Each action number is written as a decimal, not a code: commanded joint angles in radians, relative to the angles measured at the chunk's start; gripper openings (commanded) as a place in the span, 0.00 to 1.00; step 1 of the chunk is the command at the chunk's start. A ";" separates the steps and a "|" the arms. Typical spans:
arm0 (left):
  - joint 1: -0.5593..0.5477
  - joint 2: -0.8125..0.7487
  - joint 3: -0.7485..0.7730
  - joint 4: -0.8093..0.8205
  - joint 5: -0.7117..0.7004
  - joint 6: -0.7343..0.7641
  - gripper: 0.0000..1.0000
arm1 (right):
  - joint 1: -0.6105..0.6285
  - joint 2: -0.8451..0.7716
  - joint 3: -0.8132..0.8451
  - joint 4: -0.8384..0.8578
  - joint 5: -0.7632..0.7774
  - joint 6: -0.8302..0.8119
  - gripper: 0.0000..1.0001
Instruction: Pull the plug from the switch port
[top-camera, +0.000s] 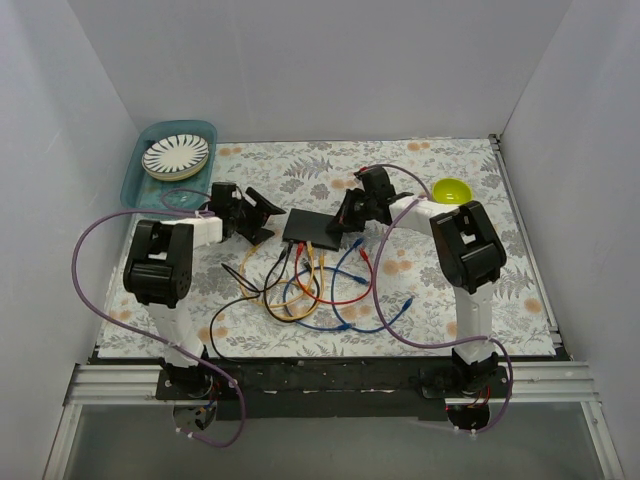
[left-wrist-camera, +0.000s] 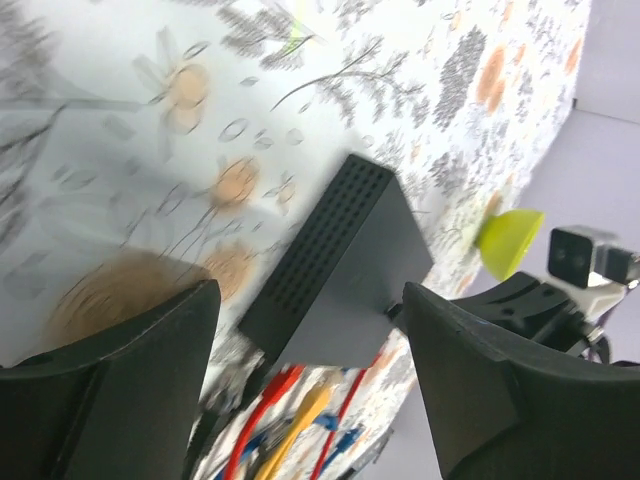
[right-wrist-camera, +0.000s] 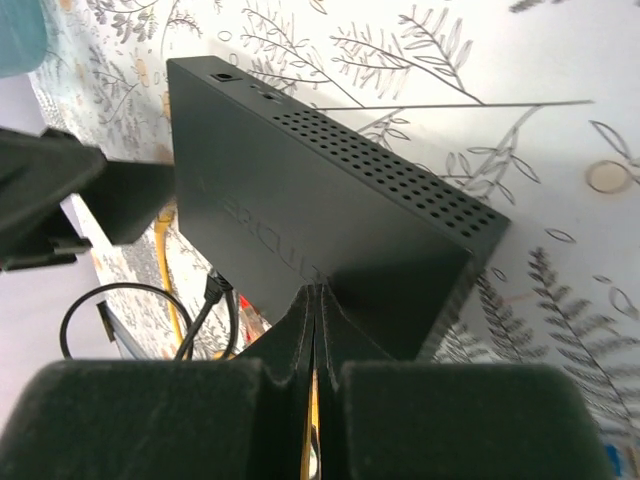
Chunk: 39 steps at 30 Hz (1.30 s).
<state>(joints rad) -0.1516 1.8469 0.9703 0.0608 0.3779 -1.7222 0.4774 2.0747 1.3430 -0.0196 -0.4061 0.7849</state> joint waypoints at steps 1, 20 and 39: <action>-0.031 0.084 0.053 -0.035 0.036 0.004 0.73 | -0.026 -0.037 -0.076 -0.141 0.084 -0.075 0.01; -0.106 -0.130 -0.172 0.186 0.210 -0.043 0.70 | -0.042 -0.011 -0.064 -0.075 0.033 -0.053 0.01; -0.026 -0.133 -0.179 -0.003 -0.019 0.058 0.66 | -0.040 -0.015 -0.090 -0.063 0.024 -0.062 0.01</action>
<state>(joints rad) -0.2394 1.7332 0.7750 0.1528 0.4831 -1.7390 0.4397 2.0201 1.2732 -0.0299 -0.4221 0.7559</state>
